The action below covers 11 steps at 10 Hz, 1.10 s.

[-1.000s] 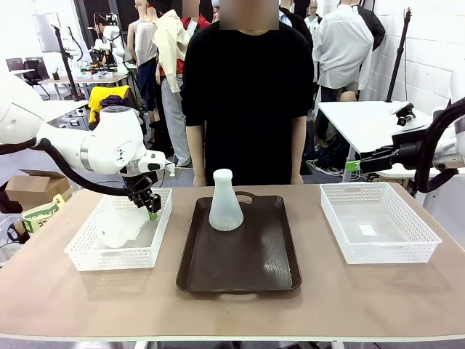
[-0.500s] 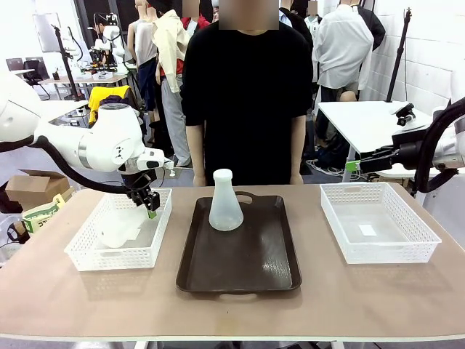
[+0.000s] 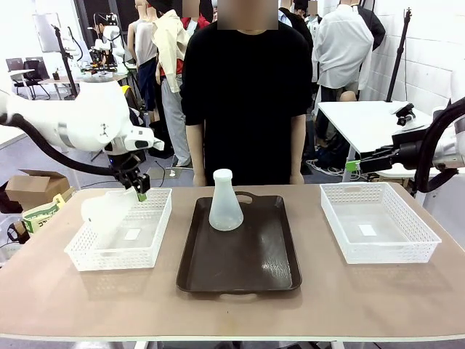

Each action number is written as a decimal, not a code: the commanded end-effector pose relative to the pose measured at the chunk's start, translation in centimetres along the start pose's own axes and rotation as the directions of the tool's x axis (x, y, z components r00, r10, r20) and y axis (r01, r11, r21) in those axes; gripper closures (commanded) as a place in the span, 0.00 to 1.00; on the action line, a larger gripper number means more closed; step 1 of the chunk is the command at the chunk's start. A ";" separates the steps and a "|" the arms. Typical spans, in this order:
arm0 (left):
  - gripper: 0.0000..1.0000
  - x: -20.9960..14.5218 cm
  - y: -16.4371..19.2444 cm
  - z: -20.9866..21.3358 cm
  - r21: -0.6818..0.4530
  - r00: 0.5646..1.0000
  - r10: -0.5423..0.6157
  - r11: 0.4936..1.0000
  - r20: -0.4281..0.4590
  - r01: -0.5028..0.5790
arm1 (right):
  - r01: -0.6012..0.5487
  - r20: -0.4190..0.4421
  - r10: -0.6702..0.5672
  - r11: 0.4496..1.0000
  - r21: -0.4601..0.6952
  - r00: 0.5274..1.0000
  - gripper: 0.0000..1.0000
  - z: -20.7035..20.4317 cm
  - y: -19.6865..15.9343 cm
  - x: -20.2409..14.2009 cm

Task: Prepare the laboratory tools.
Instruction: Place the picked Big flask upright in the Handle tray as directed by the person.

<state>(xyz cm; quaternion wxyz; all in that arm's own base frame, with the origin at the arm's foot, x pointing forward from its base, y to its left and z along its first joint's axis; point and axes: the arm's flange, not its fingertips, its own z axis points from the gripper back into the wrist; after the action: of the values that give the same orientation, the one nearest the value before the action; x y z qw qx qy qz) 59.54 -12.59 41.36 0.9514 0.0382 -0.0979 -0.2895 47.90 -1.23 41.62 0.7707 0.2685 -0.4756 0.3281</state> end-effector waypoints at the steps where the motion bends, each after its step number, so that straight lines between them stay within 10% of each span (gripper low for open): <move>1: 1.00 -1.1 0.1 2.4 -0.008 1.000 0.008 1.000 0.028 -0.007 | 0.006 -0.023 -0.006 1.000 -0.002 1.000 0.00 0.0 0.0 0.0; 11: 1.00 -0.6 0.3 4.8 0.028 0.998 0.009 1.000 0.054 -0.010 | 0.006 -0.023 -0.006 1.000 -0.002 1.000 0.00 0.0 0.0 0.0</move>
<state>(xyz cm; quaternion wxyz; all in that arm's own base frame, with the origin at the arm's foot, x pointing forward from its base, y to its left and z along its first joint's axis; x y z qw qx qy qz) 58.17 -12.17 45.70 0.9493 0.0412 -0.1256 -0.2853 47.90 -1.23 41.62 0.7708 0.2685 -0.4756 0.3280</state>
